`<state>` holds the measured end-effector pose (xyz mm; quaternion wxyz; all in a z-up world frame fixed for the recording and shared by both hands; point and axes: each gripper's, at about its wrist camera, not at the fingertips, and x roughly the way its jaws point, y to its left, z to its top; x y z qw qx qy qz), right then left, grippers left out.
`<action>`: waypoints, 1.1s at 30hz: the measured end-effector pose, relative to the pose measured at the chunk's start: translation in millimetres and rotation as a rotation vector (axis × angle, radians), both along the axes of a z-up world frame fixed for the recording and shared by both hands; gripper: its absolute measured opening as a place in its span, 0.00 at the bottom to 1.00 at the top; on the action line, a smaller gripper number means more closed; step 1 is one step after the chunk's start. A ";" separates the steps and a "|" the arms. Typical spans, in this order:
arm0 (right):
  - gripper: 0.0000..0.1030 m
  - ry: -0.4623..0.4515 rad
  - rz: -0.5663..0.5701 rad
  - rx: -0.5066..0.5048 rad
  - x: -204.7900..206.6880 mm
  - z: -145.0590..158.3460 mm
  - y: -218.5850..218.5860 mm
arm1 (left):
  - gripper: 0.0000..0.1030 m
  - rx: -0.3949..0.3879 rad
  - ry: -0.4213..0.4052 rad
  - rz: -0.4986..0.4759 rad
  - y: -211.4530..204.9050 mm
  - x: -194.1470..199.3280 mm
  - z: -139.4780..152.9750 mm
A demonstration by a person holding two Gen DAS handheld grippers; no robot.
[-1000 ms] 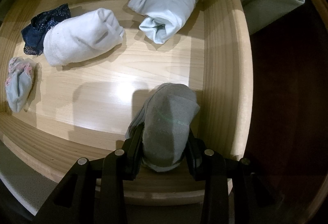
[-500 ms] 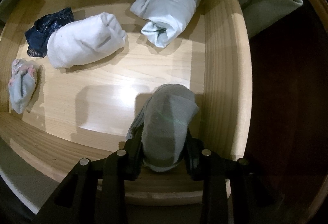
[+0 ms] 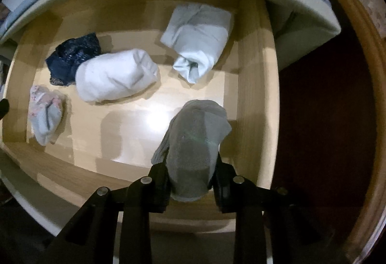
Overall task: Take underwear out of drawer
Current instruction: 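Lift the grey sock with the right tool over the white box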
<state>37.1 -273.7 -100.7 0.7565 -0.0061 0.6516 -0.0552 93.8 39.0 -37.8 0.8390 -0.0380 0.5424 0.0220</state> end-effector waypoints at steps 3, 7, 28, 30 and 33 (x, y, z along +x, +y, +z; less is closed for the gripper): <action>0.25 -0.019 0.006 0.007 1.5 13.5 -0.8 | 0.56 -0.006 -0.008 -0.003 0.3 -0.8 1.2; 0.25 -0.040 0.031 0.011 0.9 38.0 -0.7 | 0.56 -0.020 -0.003 0.001 2.4 0.0 0.3; 0.25 -0.261 0.115 0.009 -0.3 172.6 25.4 | 0.56 -0.031 -0.014 0.014 5.5 -1.3 0.9; 0.25 -0.291 0.118 0.005 5.2 190.0 26.2 | 0.56 -0.032 -0.013 0.015 5.8 -1.6 1.1; 0.25 -0.337 0.107 0.000 14.9 210.3 27.2 | 0.56 -0.034 -0.014 0.018 6.7 -1.5 1.1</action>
